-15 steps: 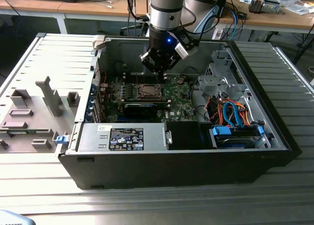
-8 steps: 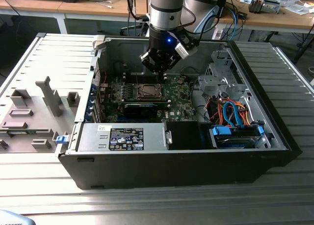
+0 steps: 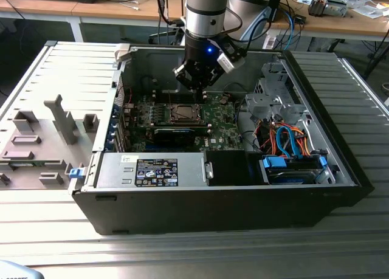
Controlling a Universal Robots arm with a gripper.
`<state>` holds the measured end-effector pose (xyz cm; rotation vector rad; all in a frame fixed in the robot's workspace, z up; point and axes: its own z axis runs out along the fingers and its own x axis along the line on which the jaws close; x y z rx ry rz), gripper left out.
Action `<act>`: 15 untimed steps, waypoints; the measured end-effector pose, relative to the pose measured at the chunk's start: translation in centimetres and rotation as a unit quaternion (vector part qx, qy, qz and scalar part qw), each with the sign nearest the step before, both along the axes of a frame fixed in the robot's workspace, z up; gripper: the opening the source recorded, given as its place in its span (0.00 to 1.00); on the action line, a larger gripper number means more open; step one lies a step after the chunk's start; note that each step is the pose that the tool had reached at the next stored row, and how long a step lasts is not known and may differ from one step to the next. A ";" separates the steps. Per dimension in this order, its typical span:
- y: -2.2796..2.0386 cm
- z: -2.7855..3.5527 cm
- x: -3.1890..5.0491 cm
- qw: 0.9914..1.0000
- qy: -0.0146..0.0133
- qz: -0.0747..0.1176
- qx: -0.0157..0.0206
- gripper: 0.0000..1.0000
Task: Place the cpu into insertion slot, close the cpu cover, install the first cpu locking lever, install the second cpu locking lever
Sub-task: 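Install the first cpu locking lever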
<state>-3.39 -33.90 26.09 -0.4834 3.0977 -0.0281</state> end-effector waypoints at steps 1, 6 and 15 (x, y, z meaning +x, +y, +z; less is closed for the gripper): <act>0.00 0.00 0.00 1.000 0.000 0.001 0.000 0.11; 0.00 0.00 0.00 1.000 0.000 0.000 0.000 0.11; 0.00 -0.21 0.00 0.996 0.000 -0.093 0.000 0.11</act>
